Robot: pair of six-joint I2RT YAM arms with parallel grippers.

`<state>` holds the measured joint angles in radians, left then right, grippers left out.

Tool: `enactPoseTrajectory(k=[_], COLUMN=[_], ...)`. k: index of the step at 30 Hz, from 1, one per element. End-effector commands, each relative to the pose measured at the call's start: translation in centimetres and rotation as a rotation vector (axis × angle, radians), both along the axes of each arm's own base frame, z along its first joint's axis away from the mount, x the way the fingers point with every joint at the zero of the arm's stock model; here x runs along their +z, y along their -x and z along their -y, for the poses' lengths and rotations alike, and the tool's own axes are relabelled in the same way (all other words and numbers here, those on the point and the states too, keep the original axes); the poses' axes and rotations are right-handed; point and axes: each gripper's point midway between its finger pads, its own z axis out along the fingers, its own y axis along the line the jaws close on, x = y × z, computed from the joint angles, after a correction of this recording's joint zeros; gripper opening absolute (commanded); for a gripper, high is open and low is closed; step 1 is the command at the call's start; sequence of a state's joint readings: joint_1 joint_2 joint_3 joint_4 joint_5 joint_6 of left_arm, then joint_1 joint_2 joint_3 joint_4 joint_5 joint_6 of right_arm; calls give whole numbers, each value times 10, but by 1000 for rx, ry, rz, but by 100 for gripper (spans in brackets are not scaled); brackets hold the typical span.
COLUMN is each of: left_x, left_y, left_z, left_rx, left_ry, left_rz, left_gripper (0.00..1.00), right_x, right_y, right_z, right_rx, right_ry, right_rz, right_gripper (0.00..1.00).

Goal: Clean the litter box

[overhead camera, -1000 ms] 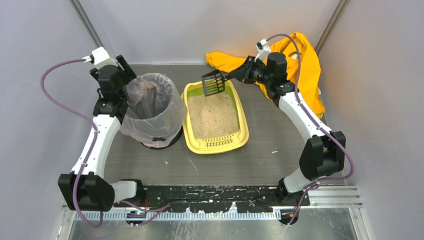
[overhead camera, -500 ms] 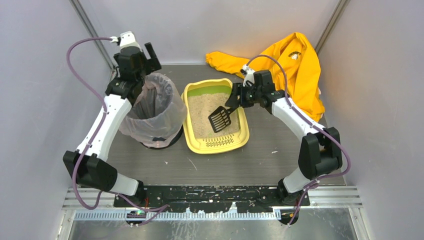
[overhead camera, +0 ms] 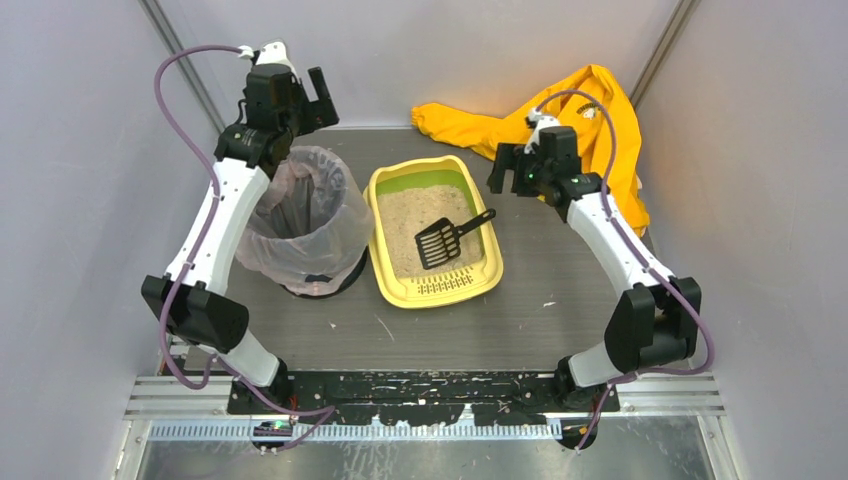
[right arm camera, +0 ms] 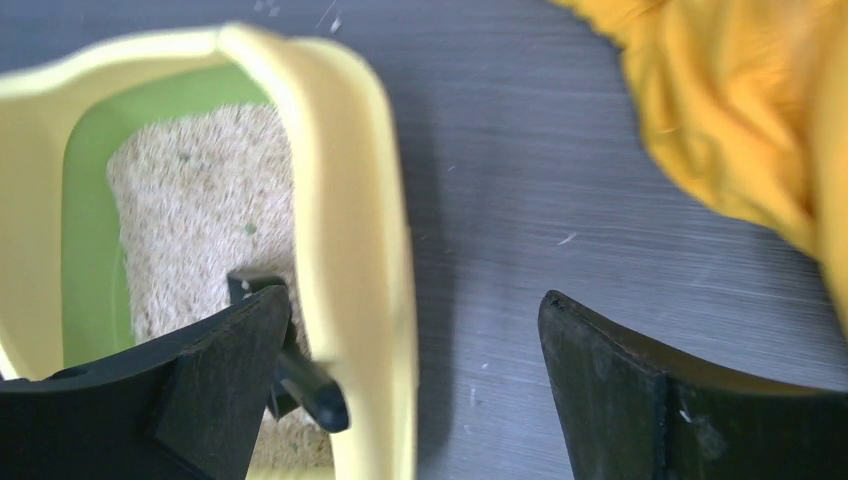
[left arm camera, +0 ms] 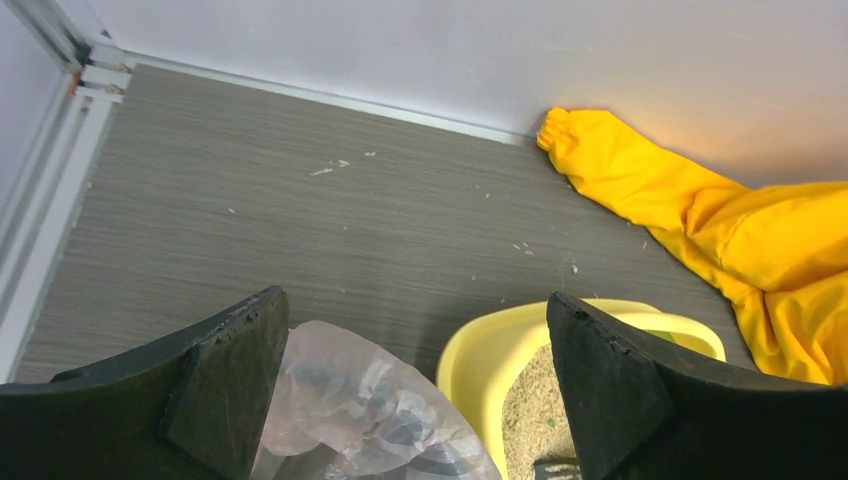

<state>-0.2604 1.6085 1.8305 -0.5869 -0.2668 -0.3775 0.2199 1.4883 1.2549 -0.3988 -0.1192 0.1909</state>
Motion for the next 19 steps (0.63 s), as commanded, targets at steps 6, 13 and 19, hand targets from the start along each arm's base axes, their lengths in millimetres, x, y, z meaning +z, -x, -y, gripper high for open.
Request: enactPoseTrajectory(k=[6, 13, 19], left_x=[17, 21, 8], left_y=[-6, -4, -4], left_z=[14, 8, 5], left_rx=[-50, -16, -1], left_ry=[25, 33, 16], left_rz=[33, 77, 37], left_gripper=[100, 100, 100], right_x=[71, 60, 55], right_y=[-24, -33, -39], right_z=[24, 24, 22], right_rx=[-112, -119, -112], right_ry=[-94, -132, -143], right_rz=[159, 119, 103], right_gripper=[100, 100, 100])
